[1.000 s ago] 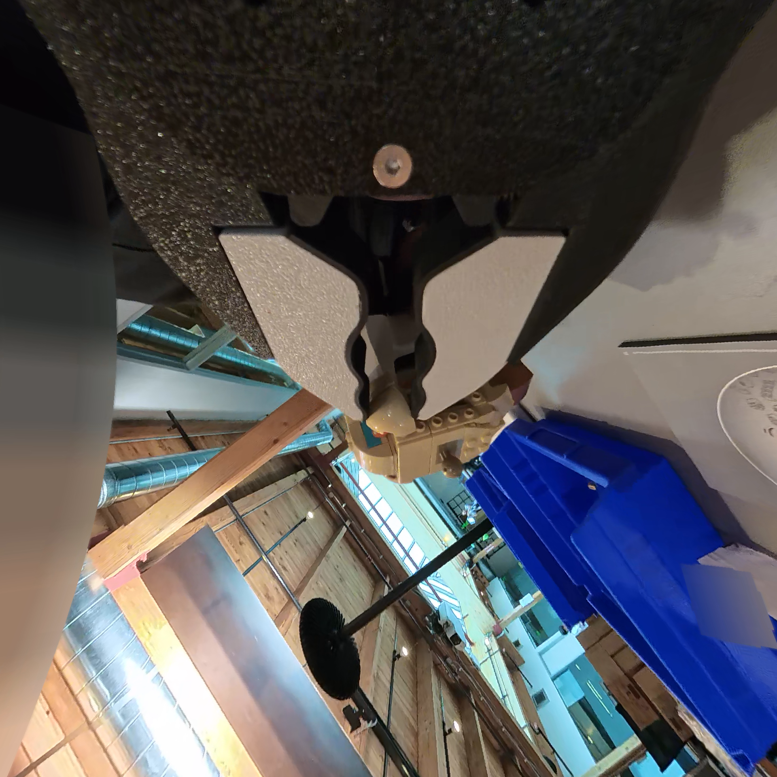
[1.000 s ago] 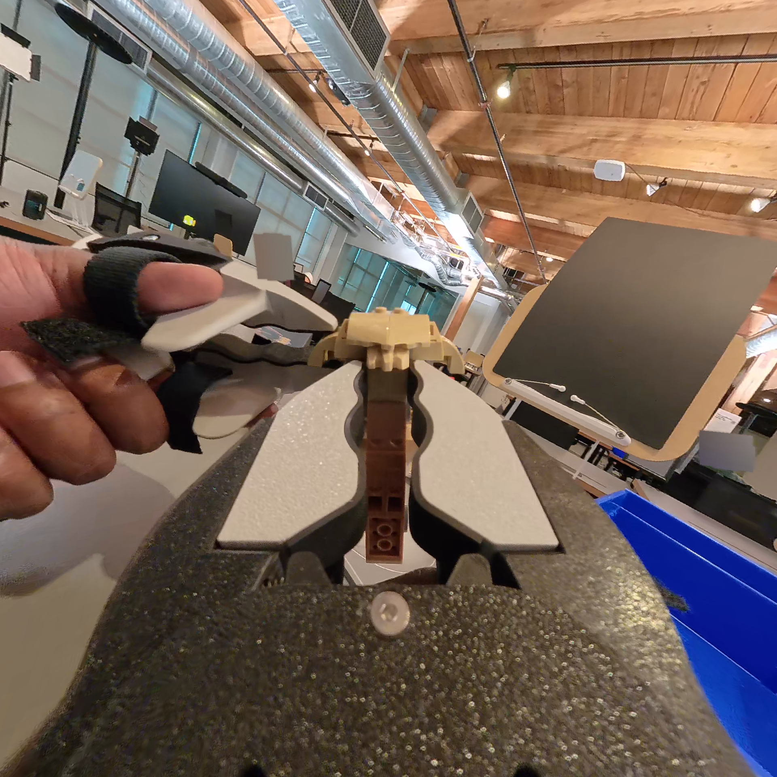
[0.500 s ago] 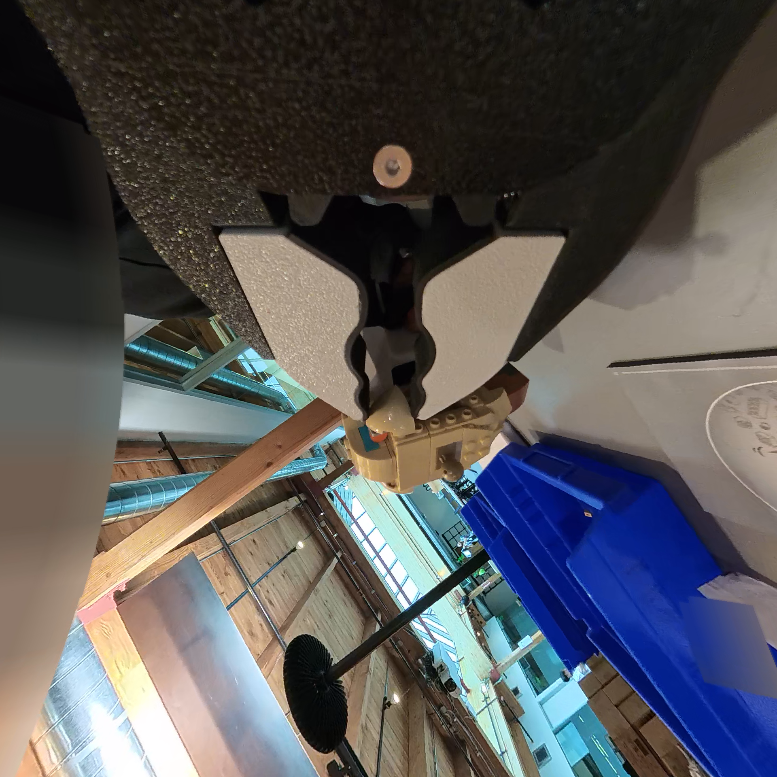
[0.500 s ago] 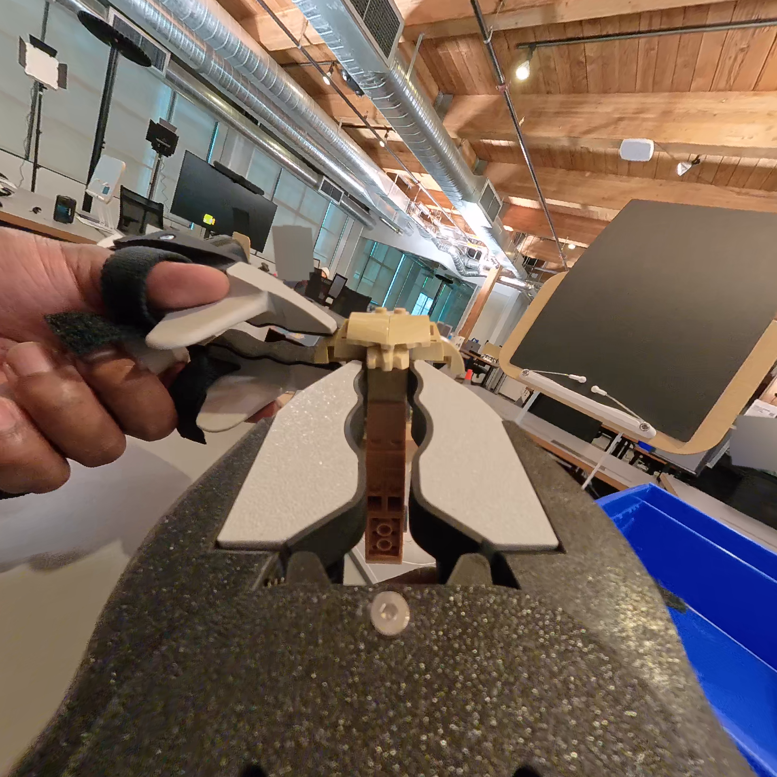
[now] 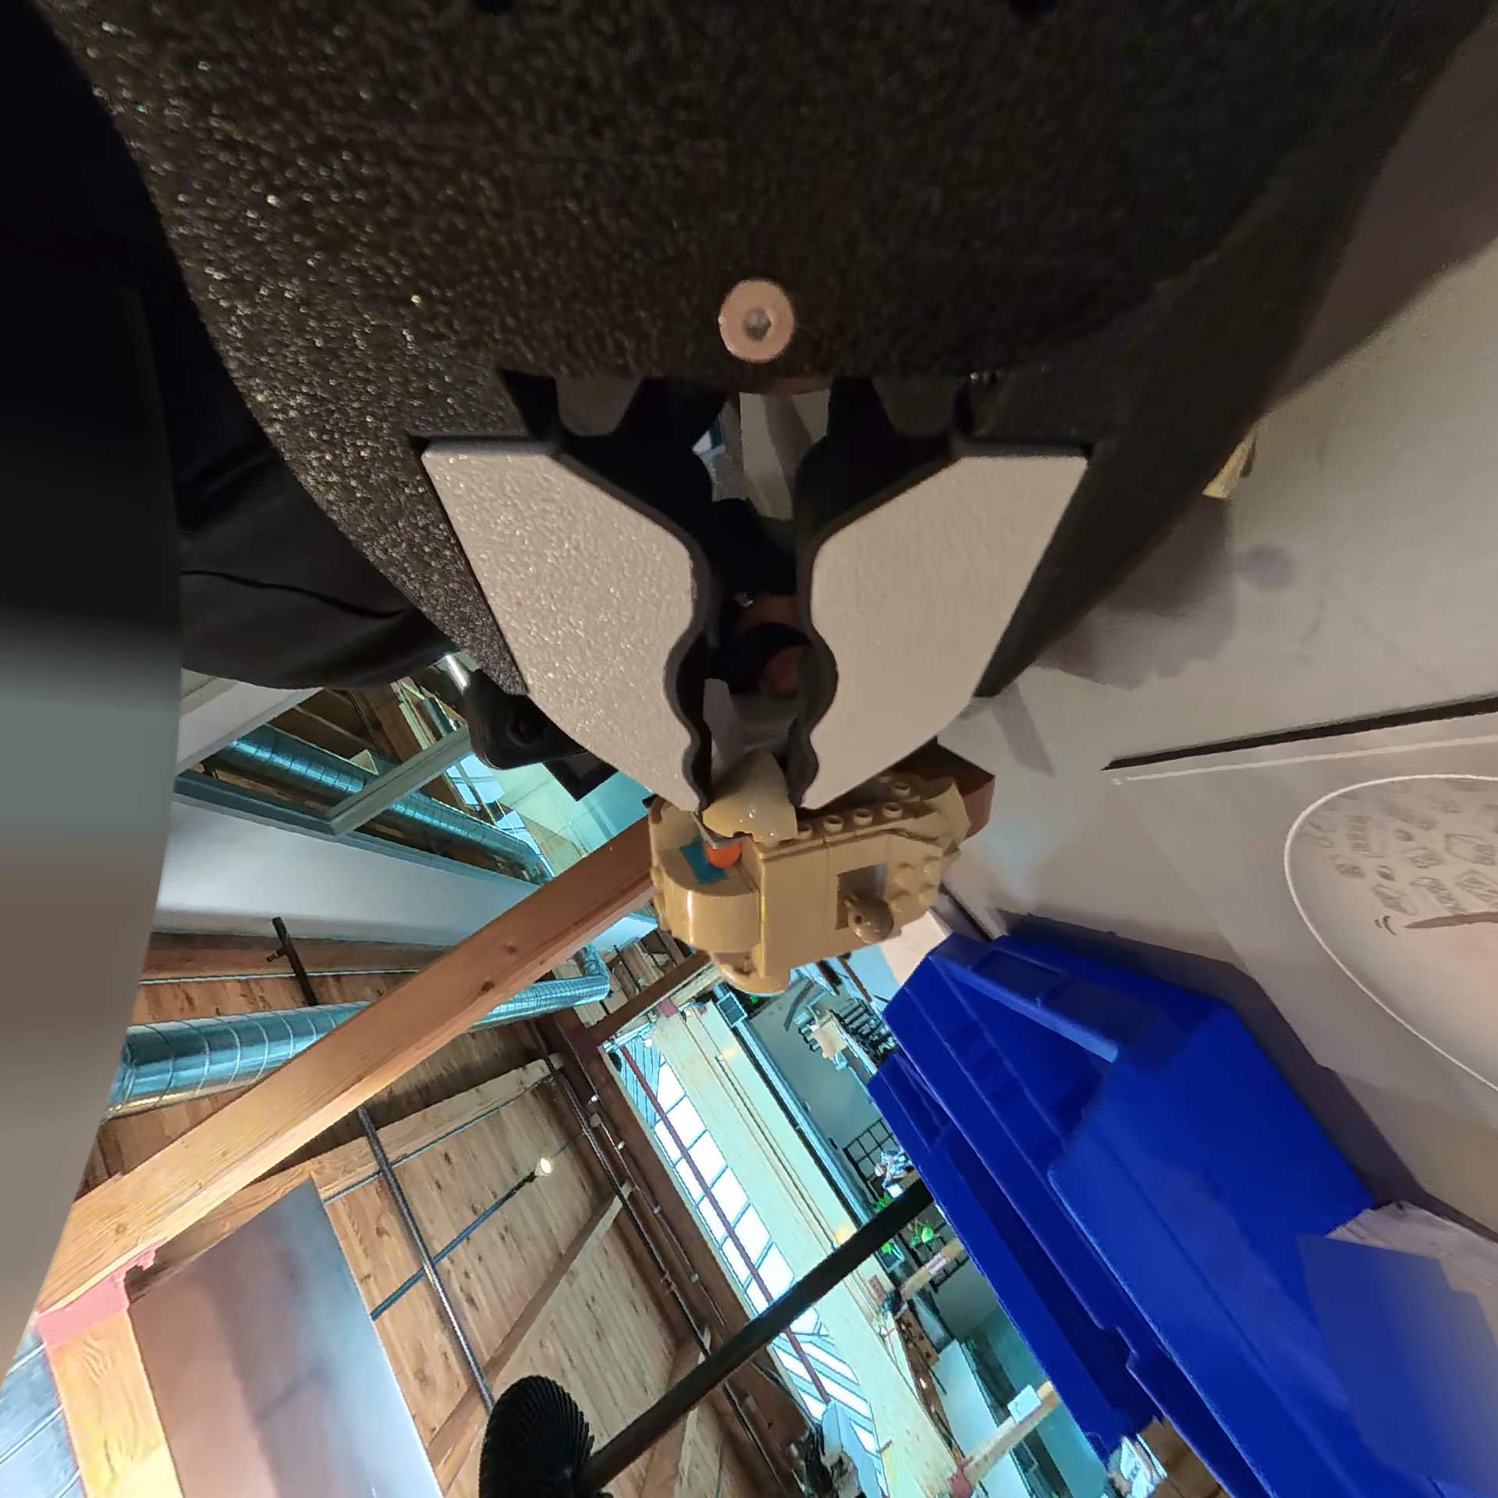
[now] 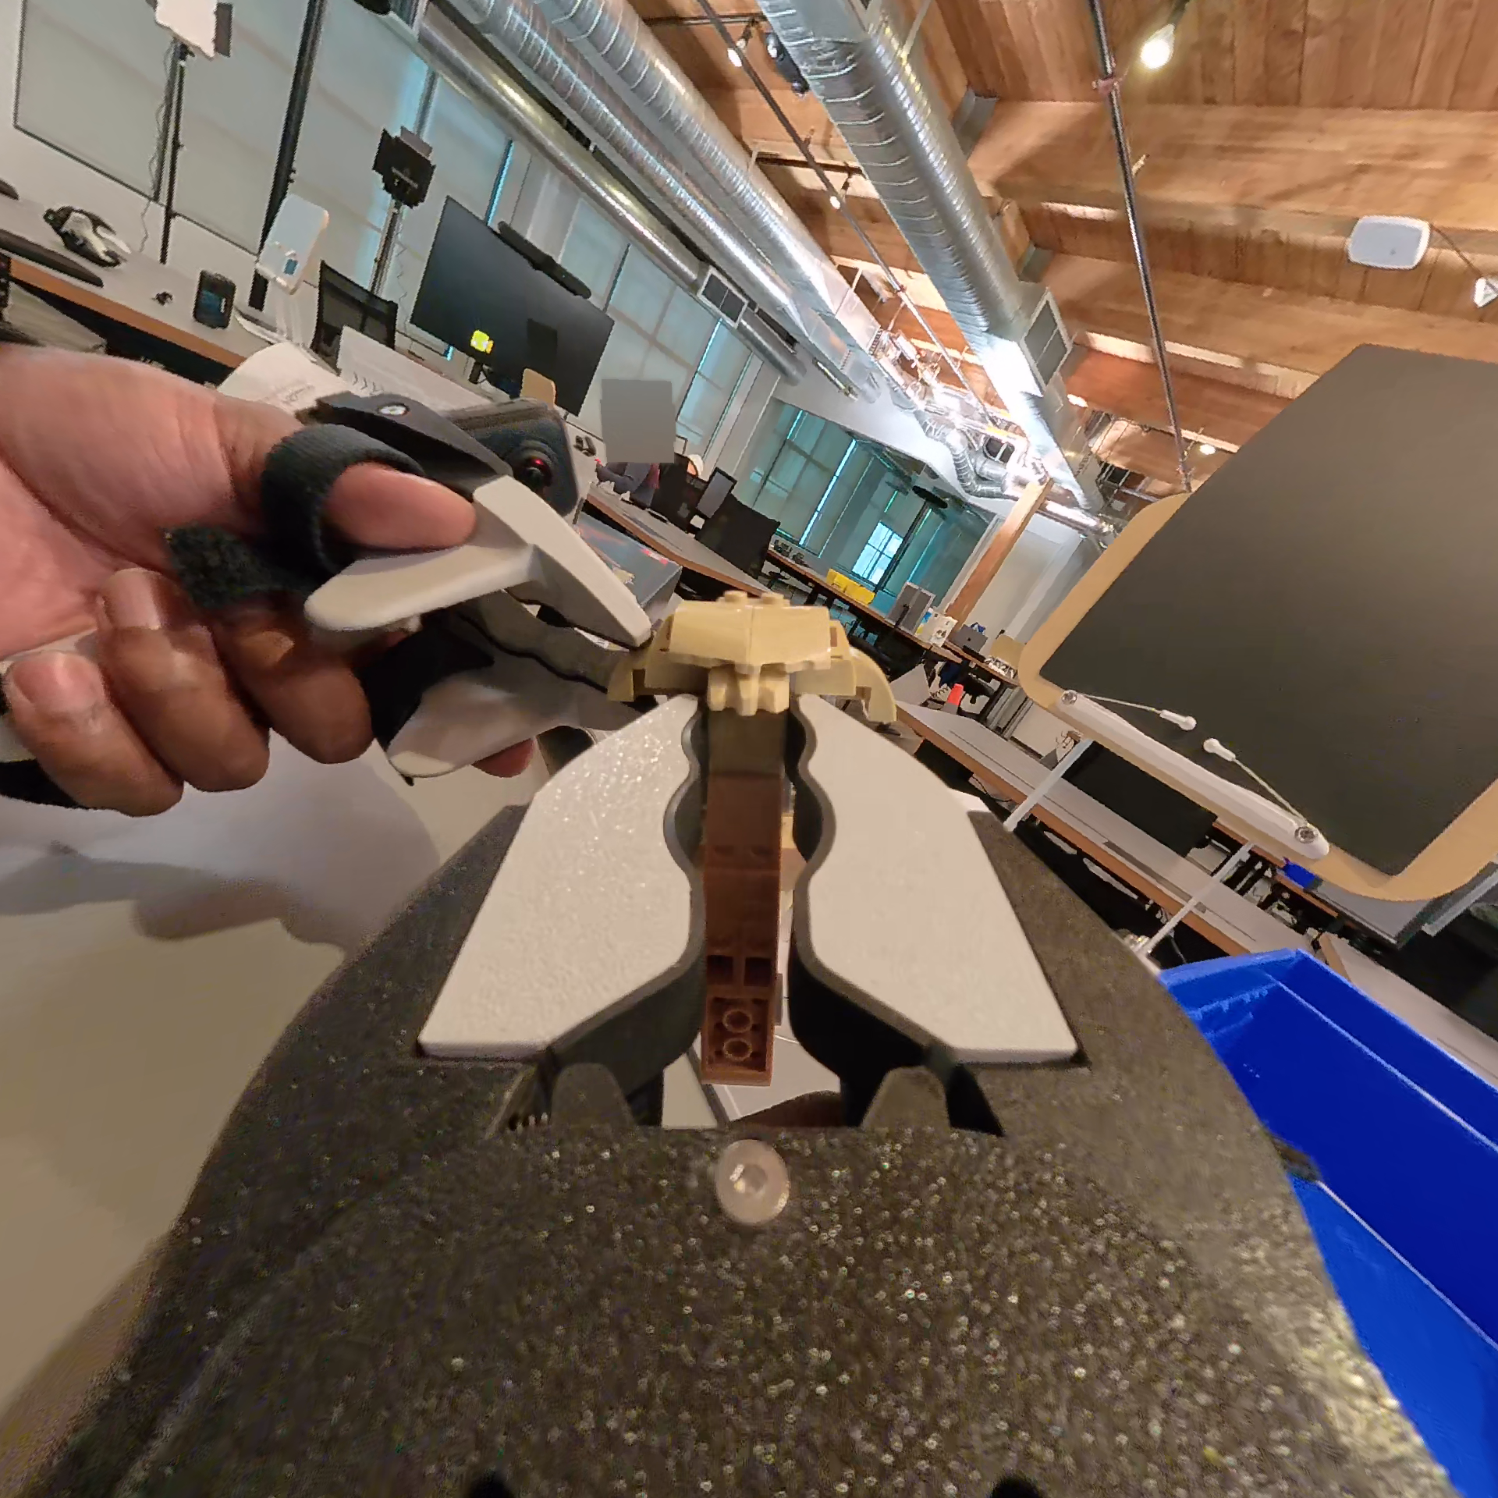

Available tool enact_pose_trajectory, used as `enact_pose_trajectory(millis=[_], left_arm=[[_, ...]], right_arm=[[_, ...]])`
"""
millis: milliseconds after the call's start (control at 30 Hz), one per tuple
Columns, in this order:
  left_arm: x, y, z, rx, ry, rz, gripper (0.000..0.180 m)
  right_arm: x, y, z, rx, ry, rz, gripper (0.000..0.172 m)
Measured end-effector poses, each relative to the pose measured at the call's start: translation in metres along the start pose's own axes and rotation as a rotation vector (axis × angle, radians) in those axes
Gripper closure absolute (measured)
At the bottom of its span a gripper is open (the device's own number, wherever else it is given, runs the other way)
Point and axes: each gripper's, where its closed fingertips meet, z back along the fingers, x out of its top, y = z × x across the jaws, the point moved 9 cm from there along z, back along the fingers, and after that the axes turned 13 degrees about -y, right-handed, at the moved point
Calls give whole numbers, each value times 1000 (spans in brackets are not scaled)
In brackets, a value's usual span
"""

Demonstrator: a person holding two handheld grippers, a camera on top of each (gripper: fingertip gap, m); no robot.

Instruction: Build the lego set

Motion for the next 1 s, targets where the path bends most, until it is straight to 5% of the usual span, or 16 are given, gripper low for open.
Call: enact_pose_trajectory(millis=[1000], left_arm=[[-3, 2, -1, -134, 82, -81, 165]], right_arm=[[6, -2, 9, 86, -42, 99, 154]])
